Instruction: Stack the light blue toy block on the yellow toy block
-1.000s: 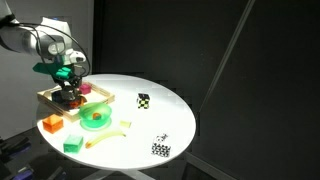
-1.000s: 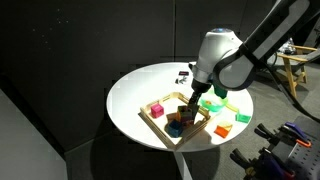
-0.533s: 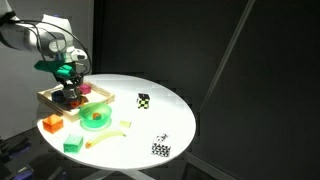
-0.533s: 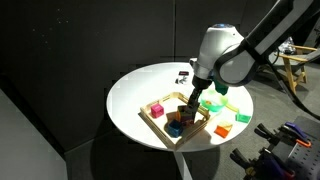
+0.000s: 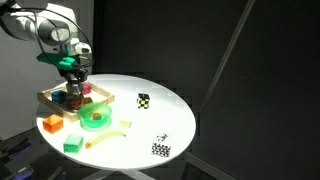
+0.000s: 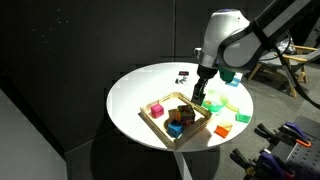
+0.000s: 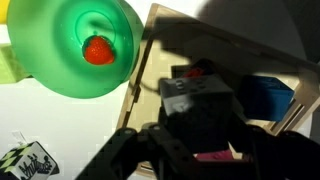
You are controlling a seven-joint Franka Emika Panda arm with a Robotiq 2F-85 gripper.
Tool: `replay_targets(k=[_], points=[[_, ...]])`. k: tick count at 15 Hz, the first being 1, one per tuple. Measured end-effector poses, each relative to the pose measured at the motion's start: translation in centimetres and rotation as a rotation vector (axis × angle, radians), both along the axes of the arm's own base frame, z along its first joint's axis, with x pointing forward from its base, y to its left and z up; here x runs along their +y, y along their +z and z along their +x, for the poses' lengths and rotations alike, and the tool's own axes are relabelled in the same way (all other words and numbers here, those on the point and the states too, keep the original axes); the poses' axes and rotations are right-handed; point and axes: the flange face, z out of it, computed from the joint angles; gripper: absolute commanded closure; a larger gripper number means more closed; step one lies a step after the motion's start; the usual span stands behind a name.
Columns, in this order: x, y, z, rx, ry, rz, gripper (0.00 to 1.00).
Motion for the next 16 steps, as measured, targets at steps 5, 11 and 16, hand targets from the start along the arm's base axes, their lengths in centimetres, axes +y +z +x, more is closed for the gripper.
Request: replay_targets(k=[5,11,16], points=[[-2.7,1.5,-0.3,0.068,-0.102,0.018,0.69],[-7.4,2.2,-0.1,0.09,-0.218,0.028,0.69],[-11.9,2.1,0.0,0.09,-0.35,0.027,0.69]])
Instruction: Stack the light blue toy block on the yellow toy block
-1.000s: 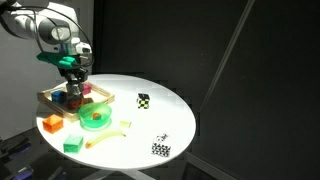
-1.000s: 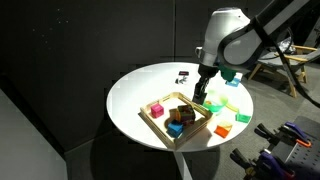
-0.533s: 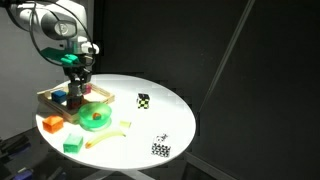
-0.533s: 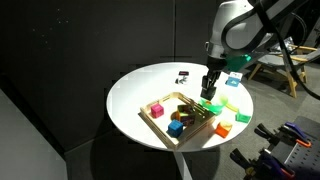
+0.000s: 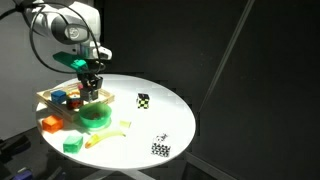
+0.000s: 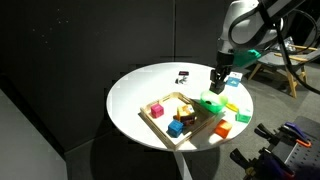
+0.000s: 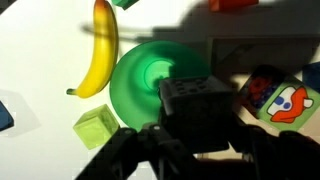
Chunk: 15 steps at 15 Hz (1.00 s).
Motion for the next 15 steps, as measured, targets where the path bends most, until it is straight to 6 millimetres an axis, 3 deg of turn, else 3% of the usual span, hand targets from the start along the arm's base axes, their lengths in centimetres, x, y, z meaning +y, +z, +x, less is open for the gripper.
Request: replay_targets(k=[8,15], points=[[-5.1,-0.9,-0.1,0.016,-0.228,-0.003,0.69],[-9.1,-1.4,1.3,0.01,-0.4,-0.002,0.69]])
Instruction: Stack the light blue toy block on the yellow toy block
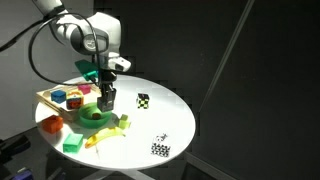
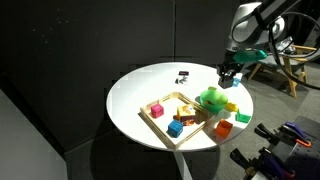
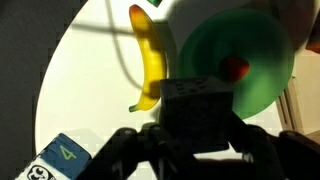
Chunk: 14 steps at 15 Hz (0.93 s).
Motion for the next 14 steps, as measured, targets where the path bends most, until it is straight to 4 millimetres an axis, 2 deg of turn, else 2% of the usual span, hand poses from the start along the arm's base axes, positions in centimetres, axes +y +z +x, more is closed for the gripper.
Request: replay_targets(k=[8,9,14], points=[[-3.0,-1.0,2.3,-0.008,-0.191,-0.011,0.69],[-3.2,-1.0,2.6,-0.01,-0.199,-0.012,0.44],[-3.4,-0.7,3.1,-0.02,-0.213,-0.014,0.44]])
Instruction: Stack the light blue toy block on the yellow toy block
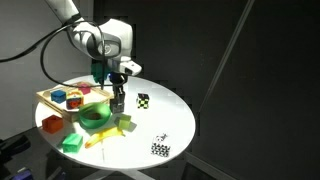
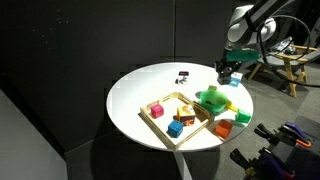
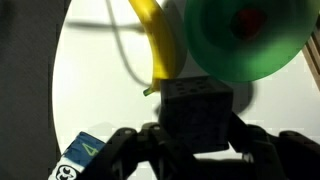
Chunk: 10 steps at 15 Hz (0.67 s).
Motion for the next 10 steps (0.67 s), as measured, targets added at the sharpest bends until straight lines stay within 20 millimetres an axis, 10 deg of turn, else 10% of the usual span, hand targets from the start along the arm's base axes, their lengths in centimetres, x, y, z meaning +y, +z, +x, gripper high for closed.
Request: replay_targets(k=[5,6,10], points=[[-0.01,0.0,0.02,0.0,-0.001,0.0,0.44],[-0.01,0.0,0.02,0.0,-0.001,0.0,0.69],[-0.06,-0.21,0.0,0.004,-0.003,0.0,0.69]])
